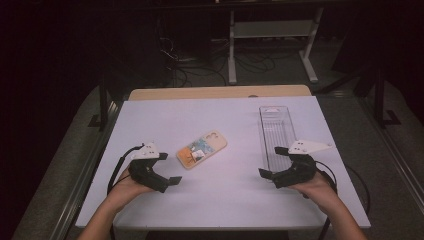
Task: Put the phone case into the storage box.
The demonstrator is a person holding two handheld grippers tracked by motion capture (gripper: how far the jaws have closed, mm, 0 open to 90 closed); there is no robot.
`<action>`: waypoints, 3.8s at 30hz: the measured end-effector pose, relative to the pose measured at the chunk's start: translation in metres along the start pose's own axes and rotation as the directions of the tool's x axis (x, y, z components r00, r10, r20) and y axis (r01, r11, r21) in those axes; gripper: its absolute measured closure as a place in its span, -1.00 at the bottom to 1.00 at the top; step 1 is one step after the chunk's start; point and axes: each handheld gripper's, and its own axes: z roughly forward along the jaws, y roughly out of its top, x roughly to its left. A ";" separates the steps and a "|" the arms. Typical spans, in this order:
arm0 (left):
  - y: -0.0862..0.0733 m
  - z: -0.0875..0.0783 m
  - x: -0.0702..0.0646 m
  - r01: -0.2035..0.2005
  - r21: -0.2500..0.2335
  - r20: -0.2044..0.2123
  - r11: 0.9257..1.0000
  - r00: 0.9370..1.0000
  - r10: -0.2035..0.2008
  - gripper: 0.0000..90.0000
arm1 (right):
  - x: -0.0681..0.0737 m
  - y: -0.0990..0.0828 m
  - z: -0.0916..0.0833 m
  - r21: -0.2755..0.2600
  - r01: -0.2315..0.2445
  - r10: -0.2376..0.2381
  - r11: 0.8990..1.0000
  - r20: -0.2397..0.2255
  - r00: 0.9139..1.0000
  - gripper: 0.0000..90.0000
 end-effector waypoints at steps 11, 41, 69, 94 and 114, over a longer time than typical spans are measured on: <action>0.014 0.005 0.003 0.008 -0.014 0.004 1.000 1.000 -0.008 -1.00 | -0.002 -0.001 0.001 -0.010 -0.012 0.011 1.000 -0.022 1.000 -0.99; 0.057 0.027 0.021 -0.012 -0.046 0.007 0.999 1.000 0.012 -1.00 | -0.003 -0.003 0.000 -0.033 -0.020 0.019 0.999 -0.023 1.000 -0.99; 0.083 0.053 0.041 0.005 -0.071 -0.019 0.998 1.000 -0.006 -1.00 | -0.003 -0.003 0.000 -0.032 -0.014 0.013 0.999 -0.025 1.000 -0.99; 0.081 0.068 0.050 0.032 -0.032 -0.108 0.999 0.994 -0.036 -1.00 | -0.003 -0.003 0.000 -0.031 -0.009 0.008 0.999 -0.028 1.000 -0.98; 0.073 0.084 0.048 -0.001 0.060 -0.103 0.998 0.995 0.008 -1.00 | -0.003 -0.003 0.000 -0.031 -0.008 0.007 1.000 -0.029 1.000 -0.98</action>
